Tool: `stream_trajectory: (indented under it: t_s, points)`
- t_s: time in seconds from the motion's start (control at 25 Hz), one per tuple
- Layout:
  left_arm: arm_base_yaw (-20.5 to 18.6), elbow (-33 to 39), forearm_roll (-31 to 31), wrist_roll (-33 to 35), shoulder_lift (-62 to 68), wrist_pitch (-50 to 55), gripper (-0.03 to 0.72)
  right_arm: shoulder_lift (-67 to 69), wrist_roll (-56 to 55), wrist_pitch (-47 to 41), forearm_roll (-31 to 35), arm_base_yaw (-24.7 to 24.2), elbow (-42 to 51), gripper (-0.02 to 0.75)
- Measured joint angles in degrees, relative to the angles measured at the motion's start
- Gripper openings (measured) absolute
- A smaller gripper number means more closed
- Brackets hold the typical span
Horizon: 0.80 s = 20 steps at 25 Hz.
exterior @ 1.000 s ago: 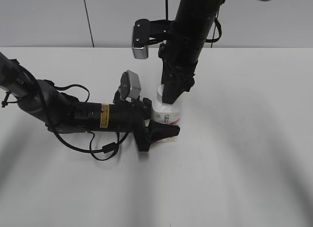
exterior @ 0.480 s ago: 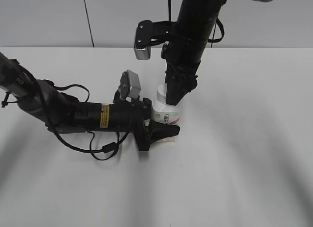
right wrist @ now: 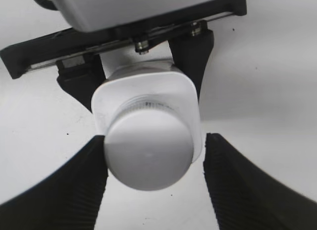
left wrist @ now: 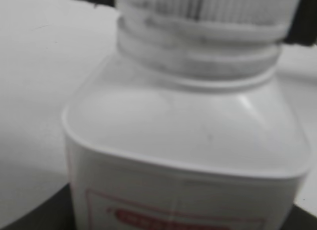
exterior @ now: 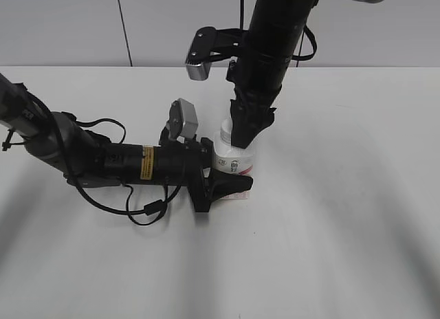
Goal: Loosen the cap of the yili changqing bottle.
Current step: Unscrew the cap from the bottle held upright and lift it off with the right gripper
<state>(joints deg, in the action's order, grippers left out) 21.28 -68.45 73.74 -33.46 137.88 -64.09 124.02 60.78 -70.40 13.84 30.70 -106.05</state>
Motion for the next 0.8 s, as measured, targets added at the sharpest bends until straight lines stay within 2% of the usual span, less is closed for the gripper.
stream_trajectory:
  t_s: [0.2,0.8]
  points:
    - [0.0,0.0,0.0,0.0,0.0,0.0,0.422,0.0,-3.5,0.1,-0.8,0.0,0.0,0.566]
    - [0.0,0.0,0.1,0.0,0.0,0.3,0.422,-2.1,-9.2,0.2,-1.4,0.0,0.2,0.574]
